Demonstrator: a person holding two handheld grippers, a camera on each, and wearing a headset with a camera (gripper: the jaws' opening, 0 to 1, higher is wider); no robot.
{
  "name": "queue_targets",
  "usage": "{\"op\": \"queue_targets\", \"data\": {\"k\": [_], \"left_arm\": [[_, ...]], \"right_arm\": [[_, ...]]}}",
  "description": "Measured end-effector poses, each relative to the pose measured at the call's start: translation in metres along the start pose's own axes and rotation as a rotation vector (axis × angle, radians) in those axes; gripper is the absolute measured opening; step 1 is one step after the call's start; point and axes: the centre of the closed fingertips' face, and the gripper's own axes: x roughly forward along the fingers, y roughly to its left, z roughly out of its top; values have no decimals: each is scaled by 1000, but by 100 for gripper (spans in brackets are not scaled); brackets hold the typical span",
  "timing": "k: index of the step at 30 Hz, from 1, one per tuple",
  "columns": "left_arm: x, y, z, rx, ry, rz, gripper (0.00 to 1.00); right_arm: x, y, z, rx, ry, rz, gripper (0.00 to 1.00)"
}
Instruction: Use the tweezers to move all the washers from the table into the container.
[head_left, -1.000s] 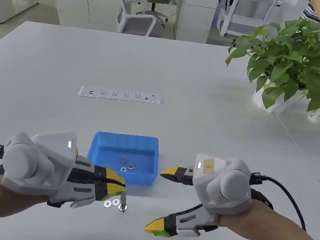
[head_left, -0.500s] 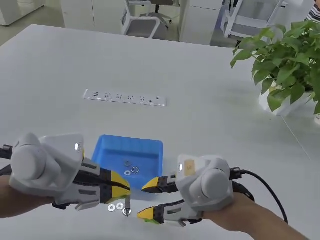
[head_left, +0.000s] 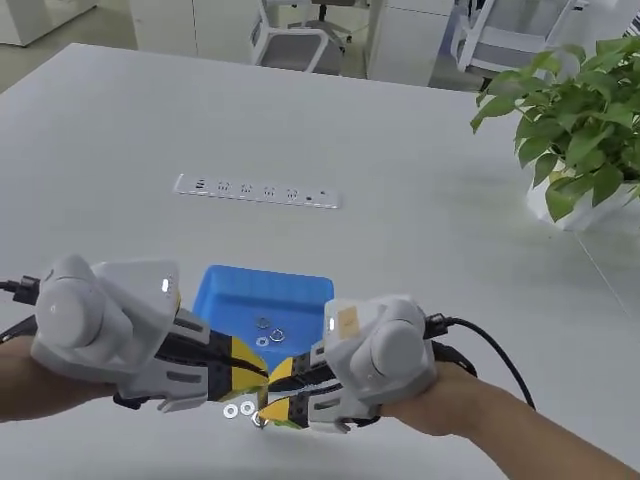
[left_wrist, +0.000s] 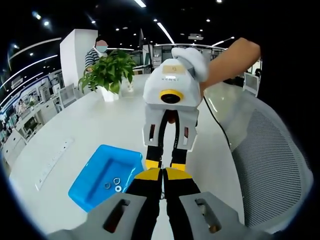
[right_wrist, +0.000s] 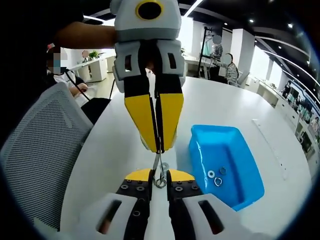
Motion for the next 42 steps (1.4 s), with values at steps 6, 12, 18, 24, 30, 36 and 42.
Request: {"op": "queue_targets", "data": {"k": [6, 12, 18, 24, 30, 36, 42], "left_arm": [[-1, 2, 0, 1, 4, -1, 5], [0, 4, 0, 0, 5, 5, 5], [1, 3, 1, -1, 5, 1, 5], [2, 3, 1, -3, 10, 4, 5], [2, 3, 0, -10, 17, 7, 6], [0, 4, -2, -12, 28, 10, 7], [-4, 3, -4, -43, 28, 13, 13]], "right_arm": [[4, 2, -3, -23, 15, 18, 10], [4, 0, -3, -3, 13, 16, 8], [4, 0, -4, 1, 10, 15, 6], [4, -1, -4, 16, 7, 12, 6], [4, -1, -3, 32, -3, 5, 6], [4, -2, -3, 37, -4, 5, 6], [4, -1, -3, 40, -6, 4, 6]]}}
